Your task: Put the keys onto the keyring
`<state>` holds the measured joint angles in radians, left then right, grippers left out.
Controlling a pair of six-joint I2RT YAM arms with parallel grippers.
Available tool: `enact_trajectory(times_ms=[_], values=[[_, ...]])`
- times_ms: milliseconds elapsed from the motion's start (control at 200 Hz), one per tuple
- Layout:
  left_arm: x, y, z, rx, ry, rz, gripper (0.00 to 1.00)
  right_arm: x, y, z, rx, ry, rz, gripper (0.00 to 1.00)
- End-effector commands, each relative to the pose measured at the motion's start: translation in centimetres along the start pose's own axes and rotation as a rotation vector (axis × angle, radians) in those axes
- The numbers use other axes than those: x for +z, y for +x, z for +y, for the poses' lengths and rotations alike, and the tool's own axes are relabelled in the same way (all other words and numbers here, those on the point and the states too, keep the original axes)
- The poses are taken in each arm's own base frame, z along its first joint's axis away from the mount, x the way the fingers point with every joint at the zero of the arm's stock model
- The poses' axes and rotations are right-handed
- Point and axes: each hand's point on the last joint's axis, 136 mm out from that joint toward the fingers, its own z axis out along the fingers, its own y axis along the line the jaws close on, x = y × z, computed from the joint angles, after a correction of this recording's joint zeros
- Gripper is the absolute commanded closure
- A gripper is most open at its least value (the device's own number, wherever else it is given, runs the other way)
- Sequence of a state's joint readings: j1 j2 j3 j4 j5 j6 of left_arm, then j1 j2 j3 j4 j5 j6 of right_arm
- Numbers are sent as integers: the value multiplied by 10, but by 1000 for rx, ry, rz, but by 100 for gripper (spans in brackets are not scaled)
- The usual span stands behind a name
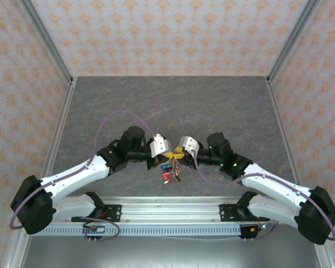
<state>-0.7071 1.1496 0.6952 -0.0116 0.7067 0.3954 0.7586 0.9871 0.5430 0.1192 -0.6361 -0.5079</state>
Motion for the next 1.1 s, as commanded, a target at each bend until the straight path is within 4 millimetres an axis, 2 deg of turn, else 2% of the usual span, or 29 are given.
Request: enact_trajectory(times_ms=[0,365,515,676,761,886,1096], values=[[-11,-39,-1,86,-1,-112,100,2,5,0,-14,-1,24,77],[-13,-38,-2,89,-1,-110,100,2,8,3,-13,-16,38,74],[-14,-37,0,89,-16,-108,100,-2,6,11,-16,-53,37,71],[-14,-36,-1,88,-16,-108,100,-3,8,6,-25,-24,46,69],[-14,-37,-2,89,-7,-110,100,-1,0,0,-21,9,2,69],[-14,-35,-3,87,0,-100,100,-1,-14,-4,-22,25,-61,70],[-14,-35,-4,87,-1,-100,100,-2,-12,-3,-24,21,-46,79]])
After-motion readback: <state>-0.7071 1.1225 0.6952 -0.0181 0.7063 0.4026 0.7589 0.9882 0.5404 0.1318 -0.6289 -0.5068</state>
